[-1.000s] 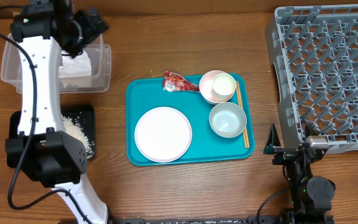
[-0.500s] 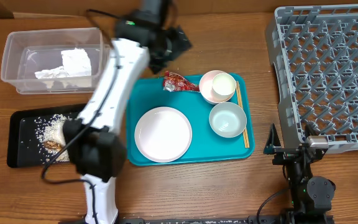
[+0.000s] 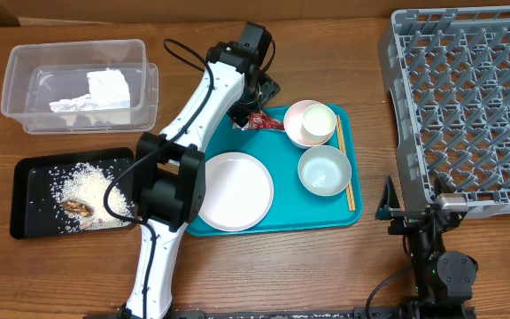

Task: Sort waste into correct bins and load items into the dishwasher
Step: 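Grasp the red snack wrapper on the teal tray with the left gripper, then carry the red wrapper into the clear plastic bin and release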

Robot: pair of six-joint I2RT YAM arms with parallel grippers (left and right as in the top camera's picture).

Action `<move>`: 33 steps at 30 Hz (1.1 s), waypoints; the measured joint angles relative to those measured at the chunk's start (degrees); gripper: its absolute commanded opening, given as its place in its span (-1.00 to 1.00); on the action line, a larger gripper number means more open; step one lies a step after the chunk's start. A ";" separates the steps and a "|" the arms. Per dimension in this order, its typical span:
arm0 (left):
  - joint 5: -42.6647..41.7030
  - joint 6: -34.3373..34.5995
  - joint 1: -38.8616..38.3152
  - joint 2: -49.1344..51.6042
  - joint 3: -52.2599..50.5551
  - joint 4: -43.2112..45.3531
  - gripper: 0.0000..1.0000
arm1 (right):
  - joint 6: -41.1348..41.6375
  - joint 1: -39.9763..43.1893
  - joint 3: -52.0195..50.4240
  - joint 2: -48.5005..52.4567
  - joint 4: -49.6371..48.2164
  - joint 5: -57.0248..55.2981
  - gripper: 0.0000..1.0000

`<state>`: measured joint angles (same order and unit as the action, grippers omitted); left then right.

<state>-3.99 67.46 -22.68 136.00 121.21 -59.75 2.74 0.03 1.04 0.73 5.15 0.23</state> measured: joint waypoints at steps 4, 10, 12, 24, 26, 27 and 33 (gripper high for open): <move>0.50 0.66 -0.02 0.26 0.00 0.59 0.36 | 0.00 0.00 0.00 0.00 0.02 -0.02 1.00; 0.22 1.55 -0.11 3.85 0.02 0.63 0.14 | 0.00 -0.02 0.00 0.00 0.02 -0.04 1.00; -0.42 1.88 -0.11 4.70 0.20 1.27 0.00 | -0.02 0.00 0.00 0.00 0.02 -0.02 1.00; -0.66 1.77 0.44 4.28 1.90 -4.00 -0.92 | 0.02 0.00 0.00 0.00 0.02 -0.02 1.00; -0.63 1.05 0.90 3.48 3.21 -4.72 -0.92 | 0.00 0.00 0.00 0.00 0.00 -0.04 1.00; -0.63 0.72 1.09 2.80 3.85 -4.94 -0.92 | -0.02 0.00 0.00 0.00 0.02 -0.02 1.00; 1.84 -0.96 3.04 -6.45 7.13 -5.01 -0.92 | 0.00 0.00 0.00 0.00 0.00 -0.02 1.00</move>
<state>-2.15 66.50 -19.64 129.56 128.33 -64.75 2.74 0.03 1.04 0.73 5.15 0.21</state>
